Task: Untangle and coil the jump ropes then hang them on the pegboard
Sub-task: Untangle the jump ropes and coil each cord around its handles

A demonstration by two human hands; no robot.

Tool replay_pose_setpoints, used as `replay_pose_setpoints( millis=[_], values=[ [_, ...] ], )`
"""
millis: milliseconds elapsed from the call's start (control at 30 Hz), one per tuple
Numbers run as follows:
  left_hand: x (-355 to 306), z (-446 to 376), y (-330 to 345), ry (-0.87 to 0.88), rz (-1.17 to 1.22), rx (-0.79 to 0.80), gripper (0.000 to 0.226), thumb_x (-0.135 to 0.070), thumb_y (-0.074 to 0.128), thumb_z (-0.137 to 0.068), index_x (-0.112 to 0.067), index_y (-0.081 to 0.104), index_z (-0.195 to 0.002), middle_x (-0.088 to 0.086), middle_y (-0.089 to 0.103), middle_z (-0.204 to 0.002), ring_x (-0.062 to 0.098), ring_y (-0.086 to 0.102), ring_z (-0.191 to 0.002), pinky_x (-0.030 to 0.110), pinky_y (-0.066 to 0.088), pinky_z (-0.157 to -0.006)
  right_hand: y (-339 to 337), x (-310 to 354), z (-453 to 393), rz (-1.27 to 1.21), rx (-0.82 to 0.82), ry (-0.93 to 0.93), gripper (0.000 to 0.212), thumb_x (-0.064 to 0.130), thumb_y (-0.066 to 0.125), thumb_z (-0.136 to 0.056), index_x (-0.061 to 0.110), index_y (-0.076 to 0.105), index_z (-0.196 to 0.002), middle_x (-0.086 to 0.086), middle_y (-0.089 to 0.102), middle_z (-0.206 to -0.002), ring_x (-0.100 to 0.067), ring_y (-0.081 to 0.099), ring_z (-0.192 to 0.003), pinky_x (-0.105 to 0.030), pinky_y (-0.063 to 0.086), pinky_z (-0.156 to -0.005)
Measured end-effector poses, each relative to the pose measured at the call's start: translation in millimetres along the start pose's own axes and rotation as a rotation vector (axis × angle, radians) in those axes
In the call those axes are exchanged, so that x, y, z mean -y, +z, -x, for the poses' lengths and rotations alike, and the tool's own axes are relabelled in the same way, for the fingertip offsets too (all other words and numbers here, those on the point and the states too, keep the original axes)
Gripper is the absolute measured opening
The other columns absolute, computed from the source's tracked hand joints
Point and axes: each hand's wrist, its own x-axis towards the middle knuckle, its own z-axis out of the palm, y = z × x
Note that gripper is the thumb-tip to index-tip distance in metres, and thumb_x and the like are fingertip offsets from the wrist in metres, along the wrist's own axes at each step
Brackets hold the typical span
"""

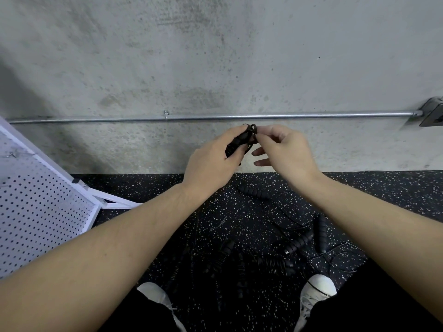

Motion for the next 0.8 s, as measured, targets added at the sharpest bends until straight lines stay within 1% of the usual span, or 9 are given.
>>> replay_pose_setpoints(
  millis=[100,200,300,367,433,500,633,700,800],
  values=[
    [5,-2,-1,-0.029,0.024,0.018,0.04,-0.043,0.057,-0.102,-0.047,0.053,-0.141,-0.025,0.064,-0.098,0.0,0.062,-0.091,0.029,0.054,-0.088,1,-2,-1,-0.082,0.025,0.051,0.022,0.007,0.061,-0.099,0.012,0.073,-0.117,-0.003,0.075,-0.101,-0.003,0.063,-0.063,-0.03,0.062,-0.062],
    [7,-4,2,-0.045,0.112,0.067,0.04,-0.041,0.058,-0.101,-0.047,0.054,-0.14,-0.027,0.065,-0.11,-0.003,0.062,-0.102,0.025,0.05,-0.096,-5,2,-9,-0.158,0.056,0.15,0.014,0.007,0.071,-0.092,0.008,0.075,-0.106,-0.013,0.072,-0.093,-0.003,0.058,-0.056,-0.025,0.058,-0.058],
    [10,-4,6,-0.034,0.22,0.11,0.039,-0.037,0.061,-0.101,-0.048,0.056,-0.138,-0.029,0.063,-0.124,-0.005,0.059,-0.116,0.023,0.045,-0.103,-12,7,-13,-0.291,0.149,0.269,0.016,0.002,0.073,-0.089,0.01,0.061,-0.097,0.0,0.064,-0.07,-0.006,0.052,-0.051,-0.022,0.053,-0.051],
    [10,-3,7,-0.033,0.306,0.128,0.037,-0.031,0.062,-0.1,-0.053,0.058,-0.13,-0.028,0.066,-0.12,-0.01,0.059,-0.113,0.015,0.044,-0.099,-15,9,-15,-0.369,0.199,0.335,0.029,-0.001,0.07,-0.089,0.018,0.05,-0.093,0.006,0.059,-0.058,-0.007,0.047,-0.048,-0.02,0.05,-0.046],
    [7,-3,5,-0.048,0.373,0.151,0.038,-0.026,0.063,-0.1,-0.058,0.057,-0.119,-0.026,0.068,-0.112,-0.013,0.06,-0.107,0.005,0.043,-0.09,-19,9,-18,-0.382,0.227,0.365,0.036,-0.003,0.069,-0.089,0.022,0.043,-0.091,0.007,0.056,-0.056,-0.007,0.044,-0.046,-0.02,0.047,-0.043],
    [3,-2,4,-0.05,0.396,0.156,0.038,-0.025,0.064,-0.1,-0.059,0.056,-0.116,-0.023,0.069,-0.111,-0.012,0.062,-0.105,0.004,0.045,-0.086,-23,10,-19,-0.295,0.224,0.335,0.037,-0.002,0.07,-0.088,0.021,0.042,-0.095,0.003,0.055,-0.061,-0.009,0.045,-0.047,-0.022,0.048,-0.045],
    [2,-3,5,-0.056,0.401,0.163,0.037,-0.027,0.064,-0.1,-0.058,0.057,-0.119,-0.017,0.07,-0.111,-0.007,0.068,-0.094,0.011,0.052,-0.08,-24,13,-19,-0.085,0.211,0.166,0.04,-0.002,0.072,-0.088,0.021,0.043,-0.103,-0.001,0.053,-0.071,-0.01,0.049,-0.051,-0.027,0.052,-0.054],
    [2,-5,6,-0.047,0.361,0.164,0.036,-0.029,0.064,-0.099,-0.055,0.059,-0.125,-0.018,0.07,-0.113,-0.008,0.066,-0.098,0.014,0.052,-0.086,-24,12,-19,-0.05,0.205,0.111,0.039,-0.004,0.07,-0.089,0.021,0.043,-0.1,0.0,0.05,-0.067,-0.01,0.047,-0.05,-0.027,0.051,-0.055],
    [2,-5,7,-0.029,0.23,0.189,0.037,-0.036,0.062,-0.099,-0.048,0.059,-0.134,-0.022,0.069,-0.12,-0.007,0.063,-0.108,0.023,0.051,-0.098,-19,9,-18,0.031,0.168,0.09,0.035,-0.003,0.068,-0.089,0.021,0.044,-0.095,0.001,0.047,-0.066,-0.01,0.046,-0.049,-0.035,0.049,-0.061]
  ],
)
